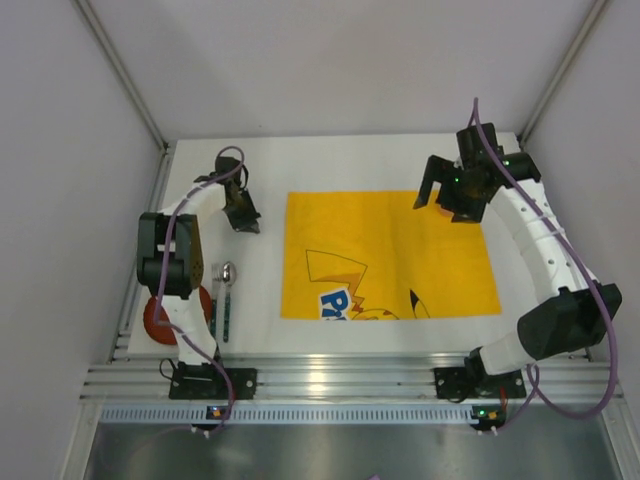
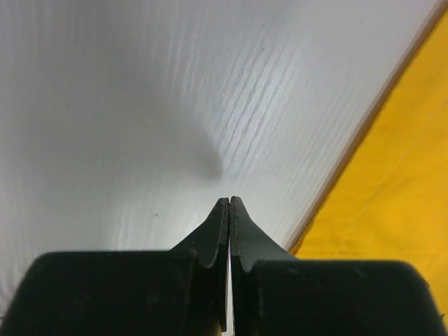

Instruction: Set the dinner table for one person

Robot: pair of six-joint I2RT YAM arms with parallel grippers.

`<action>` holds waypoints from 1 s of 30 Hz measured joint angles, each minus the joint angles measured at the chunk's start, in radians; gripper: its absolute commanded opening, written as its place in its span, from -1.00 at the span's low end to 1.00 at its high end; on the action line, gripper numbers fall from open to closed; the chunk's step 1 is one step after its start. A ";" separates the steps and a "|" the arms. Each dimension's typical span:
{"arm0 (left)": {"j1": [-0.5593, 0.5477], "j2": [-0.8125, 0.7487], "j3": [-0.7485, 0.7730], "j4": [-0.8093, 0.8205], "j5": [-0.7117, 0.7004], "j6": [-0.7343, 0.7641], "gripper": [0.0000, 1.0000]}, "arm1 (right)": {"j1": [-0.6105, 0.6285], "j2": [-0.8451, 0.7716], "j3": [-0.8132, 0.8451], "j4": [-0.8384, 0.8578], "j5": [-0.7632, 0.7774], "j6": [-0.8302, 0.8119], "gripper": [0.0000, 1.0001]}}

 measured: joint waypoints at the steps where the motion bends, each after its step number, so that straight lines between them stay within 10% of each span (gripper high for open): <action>1: 0.000 0.022 0.032 -0.009 0.008 -0.004 -1.00 | 0.000 -0.001 0.000 0.000 0.002 0.000 0.99; 7: 0.000 -0.008 0.128 -0.096 -0.025 0.046 0.31 | 0.000 -0.036 -0.042 0.004 0.019 0.000 0.99; 18: 0.005 -0.510 -0.358 -0.238 -0.113 0.052 0.26 | 0.000 -0.072 -0.125 0.008 0.014 -0.001 1.00; 30: 0.013 -0.449 -0.455 -0.236 -0.147 0.003 0.17 | 0.000 -0.062 -0.121 0.005 -0.005 -0.027 1.00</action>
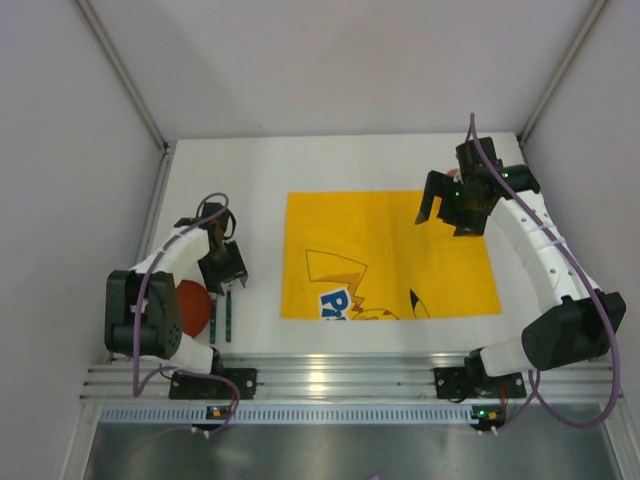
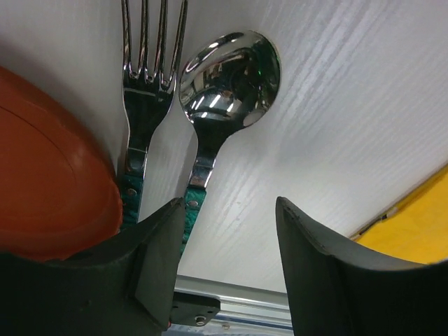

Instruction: Set the dinner table for one person

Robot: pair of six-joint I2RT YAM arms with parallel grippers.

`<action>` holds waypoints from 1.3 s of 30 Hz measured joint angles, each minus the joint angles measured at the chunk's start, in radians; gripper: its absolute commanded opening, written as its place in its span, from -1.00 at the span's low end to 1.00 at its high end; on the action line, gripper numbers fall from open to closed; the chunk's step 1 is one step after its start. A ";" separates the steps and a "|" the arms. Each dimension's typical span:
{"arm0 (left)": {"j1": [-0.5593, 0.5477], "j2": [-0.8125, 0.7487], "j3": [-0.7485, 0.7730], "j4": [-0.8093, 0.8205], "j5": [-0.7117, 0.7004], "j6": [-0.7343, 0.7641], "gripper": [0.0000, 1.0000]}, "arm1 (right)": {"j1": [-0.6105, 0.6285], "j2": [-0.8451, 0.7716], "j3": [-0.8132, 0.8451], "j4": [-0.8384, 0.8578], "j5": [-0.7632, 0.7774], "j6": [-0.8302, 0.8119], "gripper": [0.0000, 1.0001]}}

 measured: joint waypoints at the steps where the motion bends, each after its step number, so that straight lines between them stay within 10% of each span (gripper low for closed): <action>1: 0.000 0.024 0.000 0.003 -0.004 0.000 0.15 | 0.000 0.000 0.000 0.000 0.000 0.000 0.99; 9: 0.021 0.143 -0.001 0.024 0.011 0.008 0.02 | 0.000 0.000 0.000 -0.003 0.000 -0.002 0.99; 20: 0.034 0.204 0.041 0.013 0.093 0.037 -1.00 | 0.000 -0.017 -0.002 -0.008 0.006 -0.002 0.99; 30: 0.023 0.299 0.200 -0.039 0.093 0.074 -1.00 | 0.001 0.000 0.079 0.018 -0.058 -0.021 0.99; 39: -0.106 0.314 0.679 -0.018 0.178 0.006 -1.00 | 0.240 -0.093 -0.153 0.451 -0.369 0.073 0.99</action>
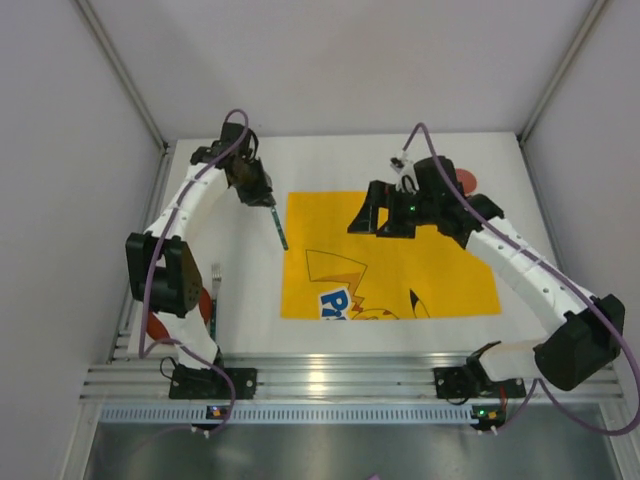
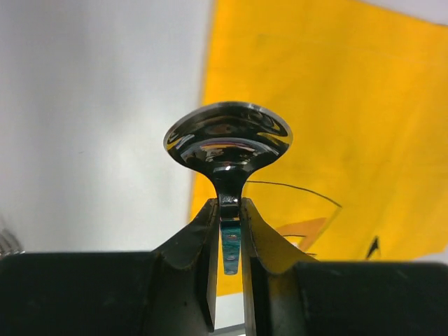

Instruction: Set the dinner table for one person

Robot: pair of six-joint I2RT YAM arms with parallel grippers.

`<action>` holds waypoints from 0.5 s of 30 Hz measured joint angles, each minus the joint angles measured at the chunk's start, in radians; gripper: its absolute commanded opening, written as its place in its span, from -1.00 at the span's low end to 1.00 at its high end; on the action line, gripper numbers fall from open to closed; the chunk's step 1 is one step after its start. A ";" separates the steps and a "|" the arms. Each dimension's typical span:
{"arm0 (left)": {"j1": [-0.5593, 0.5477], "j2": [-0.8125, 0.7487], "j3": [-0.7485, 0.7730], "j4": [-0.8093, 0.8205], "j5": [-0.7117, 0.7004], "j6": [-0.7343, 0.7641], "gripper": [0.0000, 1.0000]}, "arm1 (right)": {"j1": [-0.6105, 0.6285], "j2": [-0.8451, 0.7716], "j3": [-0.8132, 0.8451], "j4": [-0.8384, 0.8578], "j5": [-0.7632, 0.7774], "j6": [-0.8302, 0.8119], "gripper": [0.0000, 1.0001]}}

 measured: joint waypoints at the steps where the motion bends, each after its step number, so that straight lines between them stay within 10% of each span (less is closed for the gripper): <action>1: -0.021 0.006 0.039 -0.004 0.010 -0.013 -1.00 | 0.031 0.002 -0.047 0.049 -0.013 0.024 1.00; 15: -0.298 0.093 0.251 -0.024 0.168 -0.157 -1.00 | 0.140 0.163 -0.189 0.332 0.008 0.127 0.77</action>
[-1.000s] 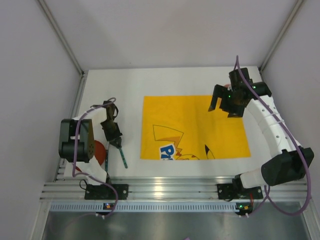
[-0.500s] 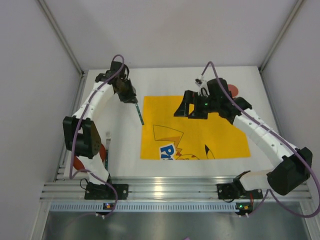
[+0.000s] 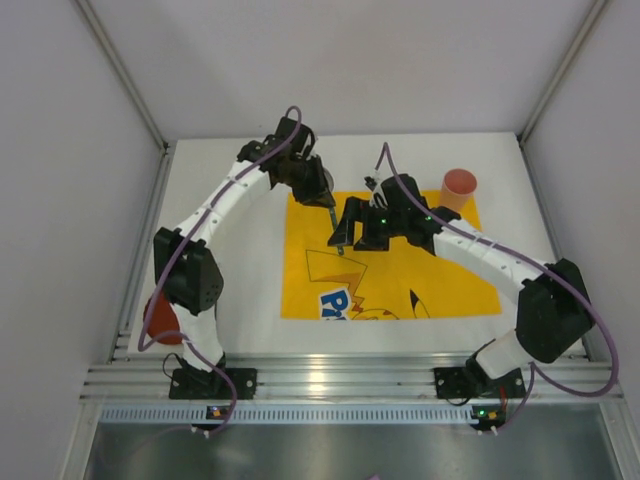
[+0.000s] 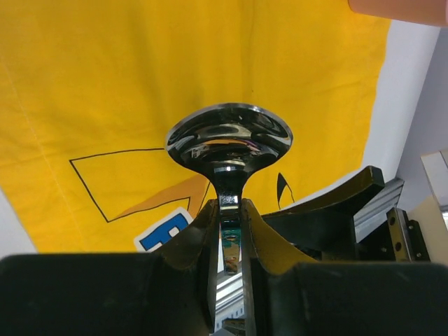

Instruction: Set the dinner table for one person

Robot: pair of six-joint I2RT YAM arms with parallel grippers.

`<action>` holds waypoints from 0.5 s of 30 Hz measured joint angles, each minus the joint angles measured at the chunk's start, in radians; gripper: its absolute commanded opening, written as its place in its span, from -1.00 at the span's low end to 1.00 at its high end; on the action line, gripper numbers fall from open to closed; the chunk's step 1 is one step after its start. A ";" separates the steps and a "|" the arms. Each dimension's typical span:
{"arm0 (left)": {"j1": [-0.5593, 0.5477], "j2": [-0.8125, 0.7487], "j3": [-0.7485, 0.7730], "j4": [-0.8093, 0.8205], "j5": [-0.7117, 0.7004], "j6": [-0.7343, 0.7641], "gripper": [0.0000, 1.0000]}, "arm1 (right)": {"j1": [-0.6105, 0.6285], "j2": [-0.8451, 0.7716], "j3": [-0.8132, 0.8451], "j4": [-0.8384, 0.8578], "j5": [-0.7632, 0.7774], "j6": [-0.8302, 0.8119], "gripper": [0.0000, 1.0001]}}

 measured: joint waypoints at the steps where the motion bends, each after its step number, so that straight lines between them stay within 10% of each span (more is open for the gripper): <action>1: -0.003 0.000 -0.001 0.001 0.003 -0.006 -1.00 | 0.000 0.006 0.000 0.002 0.002 0.000 0.74; 11: -0.002 -0.040 -0.051 0.020 0.016 -0.043 -1.00 | 0.027 0.033 -0.001 0.026 0.035 -0.004 -1.00; 15: -0.002 -0.048 -0.098 0.063 0.018 -0.046 -1.00 | 0.047 0.029 -0.001 0.040 0.030 -0.014 -1.00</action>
